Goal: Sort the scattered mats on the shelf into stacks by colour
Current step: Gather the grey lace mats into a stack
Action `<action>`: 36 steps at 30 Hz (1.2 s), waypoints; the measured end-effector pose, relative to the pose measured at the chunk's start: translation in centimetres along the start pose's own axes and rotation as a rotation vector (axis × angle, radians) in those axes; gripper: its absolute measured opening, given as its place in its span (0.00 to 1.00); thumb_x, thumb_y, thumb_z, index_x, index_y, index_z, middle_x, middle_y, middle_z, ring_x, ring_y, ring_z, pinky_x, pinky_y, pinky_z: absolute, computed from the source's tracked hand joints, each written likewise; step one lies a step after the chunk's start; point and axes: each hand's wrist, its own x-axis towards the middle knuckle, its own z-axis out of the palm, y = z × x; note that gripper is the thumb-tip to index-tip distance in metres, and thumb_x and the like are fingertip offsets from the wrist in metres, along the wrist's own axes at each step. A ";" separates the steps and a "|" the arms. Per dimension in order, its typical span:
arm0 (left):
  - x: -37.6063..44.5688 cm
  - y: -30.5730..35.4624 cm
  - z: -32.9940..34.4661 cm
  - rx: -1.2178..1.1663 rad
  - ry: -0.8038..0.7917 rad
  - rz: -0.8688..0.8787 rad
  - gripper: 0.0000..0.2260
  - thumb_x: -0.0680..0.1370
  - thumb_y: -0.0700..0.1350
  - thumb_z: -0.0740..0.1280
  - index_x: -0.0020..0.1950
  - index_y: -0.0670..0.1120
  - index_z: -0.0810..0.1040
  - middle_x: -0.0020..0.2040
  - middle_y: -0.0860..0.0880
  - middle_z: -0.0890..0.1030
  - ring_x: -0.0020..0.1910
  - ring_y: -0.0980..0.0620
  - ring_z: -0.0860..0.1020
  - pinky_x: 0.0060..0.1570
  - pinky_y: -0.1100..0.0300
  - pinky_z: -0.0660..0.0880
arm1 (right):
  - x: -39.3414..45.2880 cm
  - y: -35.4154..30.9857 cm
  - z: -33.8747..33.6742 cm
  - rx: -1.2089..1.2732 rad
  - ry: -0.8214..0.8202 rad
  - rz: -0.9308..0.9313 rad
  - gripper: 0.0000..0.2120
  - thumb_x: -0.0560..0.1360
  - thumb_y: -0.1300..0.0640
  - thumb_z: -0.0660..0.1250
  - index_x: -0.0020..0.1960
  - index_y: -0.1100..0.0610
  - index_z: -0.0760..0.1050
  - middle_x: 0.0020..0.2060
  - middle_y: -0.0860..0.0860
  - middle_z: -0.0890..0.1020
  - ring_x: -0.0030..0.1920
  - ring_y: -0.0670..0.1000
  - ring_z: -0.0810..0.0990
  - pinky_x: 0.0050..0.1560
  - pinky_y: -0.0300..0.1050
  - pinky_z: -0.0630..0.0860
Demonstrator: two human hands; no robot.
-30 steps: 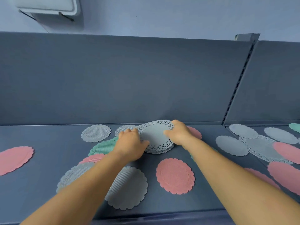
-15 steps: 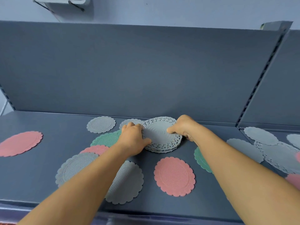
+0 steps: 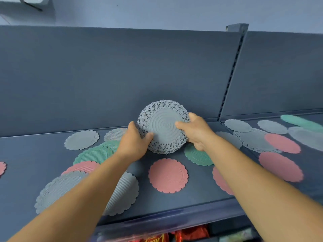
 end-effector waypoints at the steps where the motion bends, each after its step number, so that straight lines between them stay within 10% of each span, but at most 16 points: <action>1: -0.1 0.7 0.6 -0.062 -0.025 -0.001 0.22 0.76 0.53 0.67 0.63 0.41 0.68 0.60 0.42 0.77 0.60 0.41 0.75 0.53 0.55 0.70 | -0.5 0.0 -1.0 0.022 0.019 0.001 0.21 0.74 0.59 0.68 0.66 0.55 0.70 0.60 0.49 0.79 0.57 0.52 0.79 0.53 0.47 0.76; 8: -1.7 6.3 5.8 -0.484 -0.193 -0.053 0.22 0.76 0.47 0.69 0.66 0.48 0.63 0.56 0.49 0.74 0.54 0.46 0.78 0.44 0.51 0.81 | -0.2 4.2 -8.5 0.061 0.126 0.053 0.38 0.64 0.51 0.64 0.73 0.50 0.60 0.70 0.50 0.72 0.66 0.54 0.73 0.66 0.61 0.70; 13: -1.4 9.2 10.1 -0.510 -0.226 -0.043 0.19 0.72 0.42 0.67 0.57 0.58 0.66 0.60 0.45 0.75 0.54 0.43 0.79 0.42 0.48 0.82 | -1.5 4.2 -13.2 -0.064 0.131 0.116 0.13 0.73 0.52 0.58 0.56 0.54 0.71 0.58 0.47 0.77 0.59 0.51 0.75 0.67 0.52 0.69; 18: -0.8 12.5 14.8 -0.560 -0.155 -0.091 0.17 0.77 0.33 0.58 0.57 0.54 0.66 0.44 0.51 0.74 0.38 0.50 0.75 0.41 0.49 0.80 | 0.4 5.3 -20.1 -0.369 0.119 0.080 0.16 0.79 0.57 0.53 0.60 0.58 0.75 0.55 0.51 0.77 0.55 0.51 0.73 0.56 0.44 0.69; 26: 0.7 15.3 20.2 -0.471 -0.030 -0.223 0.21 0.73 0.32 0.55 0.60 0.53 0.67 0.48 0.46 0.78 0.46 0.41 0.79 0.44 0.46 0.80 | 6.0 7.5 -27.6 -0.881 -0.052 0.076 0.24 0.75 0.53 0.64 0.70 0.53 0.66 0.69 0.53 0.71 0.68 0.56 0.69 0.67 0.52 0.69; 36: 0.5 14.9 21.9 -0.426 0.044 -0.270 0.20 0.74 0.31 0.56 0.58 0.53 0.67 0.44 0.43 0.79 0.38 0.45 0.77 0.29 0.57 0.73 | 9.0 6.2 -29.3 -0.974 -0.145 0.109 0.24 0.66 0.54 0.72 0.59 0.61 0.76 0.55 0.56 0.82 0.52 0.54 0.81 0.49 0.45 0.78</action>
